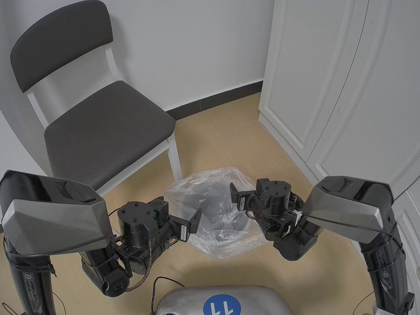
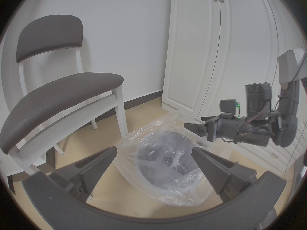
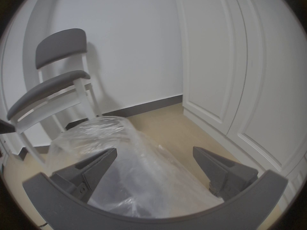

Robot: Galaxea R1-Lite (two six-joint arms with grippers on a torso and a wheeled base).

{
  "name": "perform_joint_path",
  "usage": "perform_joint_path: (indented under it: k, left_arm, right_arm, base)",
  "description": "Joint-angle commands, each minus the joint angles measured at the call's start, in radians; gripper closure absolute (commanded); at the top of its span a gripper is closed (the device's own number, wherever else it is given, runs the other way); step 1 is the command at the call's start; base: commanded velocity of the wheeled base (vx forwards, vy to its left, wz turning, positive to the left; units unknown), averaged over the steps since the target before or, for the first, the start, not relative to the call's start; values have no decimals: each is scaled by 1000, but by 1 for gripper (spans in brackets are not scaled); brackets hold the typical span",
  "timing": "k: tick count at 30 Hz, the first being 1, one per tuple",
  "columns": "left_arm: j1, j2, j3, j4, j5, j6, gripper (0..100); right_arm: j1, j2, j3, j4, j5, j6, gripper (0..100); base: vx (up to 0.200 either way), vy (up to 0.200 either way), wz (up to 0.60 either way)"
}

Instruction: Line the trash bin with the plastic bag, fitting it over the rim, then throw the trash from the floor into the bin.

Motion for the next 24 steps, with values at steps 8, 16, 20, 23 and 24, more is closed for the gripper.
perform_joint_path:
  k: [8, 16, 20, 23, 24]
  left_arm:
    - [-28, 9, -22, 68, 21, -27, 0]
    - [34, 38, -57, 221, 115, -19, 0]
    - [64, 78, -103, 220, 115, -28, 0]
    - [79, 109, -137, 220, 115, -51, 0]
    - [84, 120, -152, 220, 115, -61, 0]
  right_arm:
    - [-14, -284, 252, 176, 137, 2, 0]
    - [-45, -295, 294, 283, 185, -2, 0]
    - [-72, -253, 263, 274, 186, -2, 0]
    - [-94, -220, 234, 275, 186, 0, 0]
    - [-97, -206, 222, 274, 186, 2, 0]
  base:
    - [0, 0, 0]
    - [0, 0, 0]
    - [0, 0, 0]
    - [0, 0, 0]
    - [0, 0, 0]
